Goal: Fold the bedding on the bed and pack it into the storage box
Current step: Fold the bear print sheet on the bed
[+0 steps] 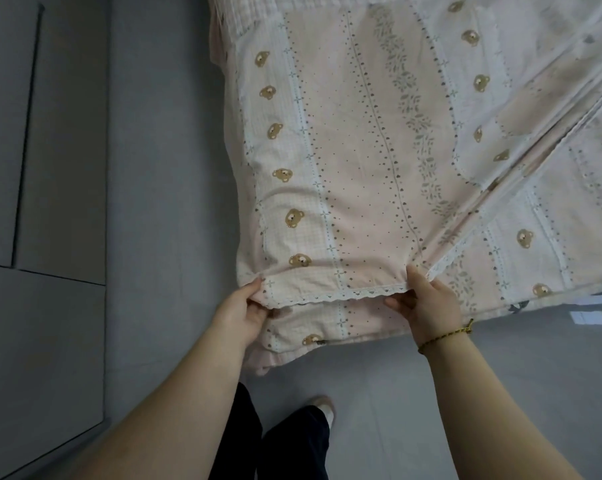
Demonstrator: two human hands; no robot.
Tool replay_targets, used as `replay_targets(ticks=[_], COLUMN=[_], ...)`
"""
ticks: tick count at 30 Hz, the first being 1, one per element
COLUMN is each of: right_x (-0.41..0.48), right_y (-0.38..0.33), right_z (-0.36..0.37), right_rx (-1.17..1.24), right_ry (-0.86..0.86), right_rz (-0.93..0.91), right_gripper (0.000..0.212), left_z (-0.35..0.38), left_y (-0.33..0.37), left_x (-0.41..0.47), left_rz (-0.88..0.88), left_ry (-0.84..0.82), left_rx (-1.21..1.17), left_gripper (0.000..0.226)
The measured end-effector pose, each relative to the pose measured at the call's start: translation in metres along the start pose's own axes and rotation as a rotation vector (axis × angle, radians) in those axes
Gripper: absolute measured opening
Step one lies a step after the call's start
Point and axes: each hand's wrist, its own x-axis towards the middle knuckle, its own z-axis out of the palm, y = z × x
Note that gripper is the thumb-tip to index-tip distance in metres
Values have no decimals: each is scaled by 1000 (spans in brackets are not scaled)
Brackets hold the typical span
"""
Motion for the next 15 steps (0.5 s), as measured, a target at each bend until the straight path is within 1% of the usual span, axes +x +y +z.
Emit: replay_targets(ticks=[2,5,8,11,13,15], right_x=[-4,-18,-26,-13,-4,0], right_y=[-1,13,41,52,49,48], right_z=[2,2,-5,-16,-16,-14], right_rx=[20,-14,-37,-72,-140,-159], right_ry=[12,26,68,121,106,99], right_rz=[-43,-72,34,106,95,77], right_gripper=[17,24,25,28,30,30], left_z=[-10,-35,-58,-54,-45,-41], left_y=[6,2,-10,-13,-10,-12], left_x=[5,0,-2,10,15,13], left_rz=[95,243,237,210,245,320], left_ry=[-7,67,157,158,261,433], left_rx=[-28,77,235,383,522,763], left_gripper=[13,36,41,44,51,64])
